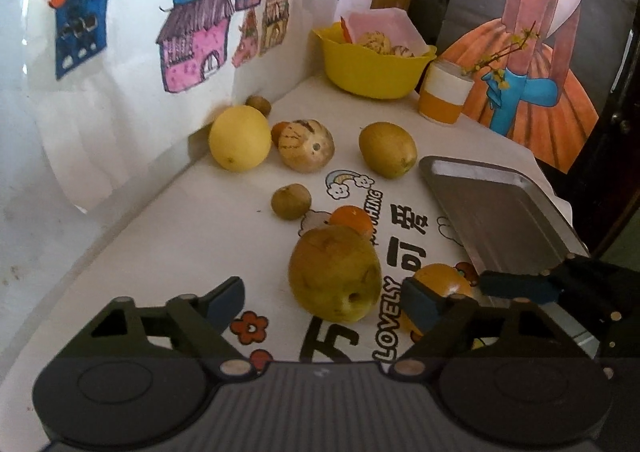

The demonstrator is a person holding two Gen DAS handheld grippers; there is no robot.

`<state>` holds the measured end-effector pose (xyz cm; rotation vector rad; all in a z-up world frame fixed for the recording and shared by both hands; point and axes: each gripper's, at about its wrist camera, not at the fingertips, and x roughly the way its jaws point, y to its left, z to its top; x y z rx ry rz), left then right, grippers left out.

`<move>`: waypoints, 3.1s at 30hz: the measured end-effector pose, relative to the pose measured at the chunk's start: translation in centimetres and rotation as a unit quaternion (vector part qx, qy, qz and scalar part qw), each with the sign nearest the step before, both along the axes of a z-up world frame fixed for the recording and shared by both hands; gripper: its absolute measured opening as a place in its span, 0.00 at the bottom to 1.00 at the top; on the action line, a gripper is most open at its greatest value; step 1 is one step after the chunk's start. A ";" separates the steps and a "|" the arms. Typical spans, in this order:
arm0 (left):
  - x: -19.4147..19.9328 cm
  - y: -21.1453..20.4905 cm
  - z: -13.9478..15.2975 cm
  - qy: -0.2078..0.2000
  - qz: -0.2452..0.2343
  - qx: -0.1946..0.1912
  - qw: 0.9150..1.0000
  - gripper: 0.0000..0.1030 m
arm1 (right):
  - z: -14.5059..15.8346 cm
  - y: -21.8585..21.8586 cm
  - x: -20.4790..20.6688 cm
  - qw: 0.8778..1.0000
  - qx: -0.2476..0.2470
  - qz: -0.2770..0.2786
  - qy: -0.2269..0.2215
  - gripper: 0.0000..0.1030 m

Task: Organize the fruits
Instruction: 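Grasp the green-yellow pear with the left tool while the right tool grasps an orange, then carry the pear with the left tool while the right tool carries the orange to the tray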

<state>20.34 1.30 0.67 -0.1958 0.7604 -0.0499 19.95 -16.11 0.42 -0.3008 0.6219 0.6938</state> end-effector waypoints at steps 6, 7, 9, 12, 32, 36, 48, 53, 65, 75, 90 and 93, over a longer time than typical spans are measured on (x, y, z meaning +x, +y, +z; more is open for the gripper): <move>0.6 0.3 -0.5 0.007 0.006 -0.016 1.000 0.73 | -0.2 0.5 0.2 1.000 -0.009 0.005 -0.011 0.63; 0.7 0.3 -0.5 0.008 0.007 -0.017 1.000 0.73 | -0.2 0.6 0.3 1.000 -0.010 0.005 -0.010 0.62; 0.9 0.4 -0.5 0.009 0.009 -0.016 1.000 0.72 | -0.3 0.8 0.5 1.000 -0.012 0.004 -0.007 0.59; 1.3 0.3 -0.5 0.009 0.011 -0.010 1.000 0.72 | -0.6 1.0 0.9 1.000 -0.011 0.003 0.002 0.56; 0.7 0.1 -0.5 0.005 0.000 -0.024 1.000 0.54 | -0.6 0.6 0.3 1.000 0.008 -0.015 0.006 0.44; -0.4 0.2 -0.2 0.002 0.002 -0.024 1.000 0.54 | 0.0 -0.5 -0.5 0.999 0.031 -0.022 0.006 0.44; 3.1 -4.4 5.2 -0.049 -0.060 -0.042 0.996 0.54 | 4.6 -8.3 1.3 0.992 0.079 -0.098 -0.016 0.44; 6.9 -7.4 6.1 -0.066 -0.079 -0.056 0.993 0.54 | 5.6 -11.7 4.6 0.988 0.074 -0.133 -0.023 0.44; 13.7 -11.3 2.1 -0.036 -0.104 -0.059 0.992 0.54 | 2.7 -15.3 12.8 0.978 0.078 -0.190 0.021 0.44; 15.6 -11.8 -0.1 -0.013 -0.107 -0.049 0.993 0.54 | 0.5 -14.5 16.2 0.982 0.035 -0.183 0.038 0.44; 15.7 -11.7 -0.2 -0.016 -0.103 -0.060 0.993 0.58 | -0.7 -14.3 16.0 0.981 0.022 -0.187 0.041 0.49; 15.1 -12.0 0.3 -0.024 -0.106 -0.052 0.993 0.61 | -0.7 -14.3 15.5 0.981 0.016 -0.188 0.035 0.57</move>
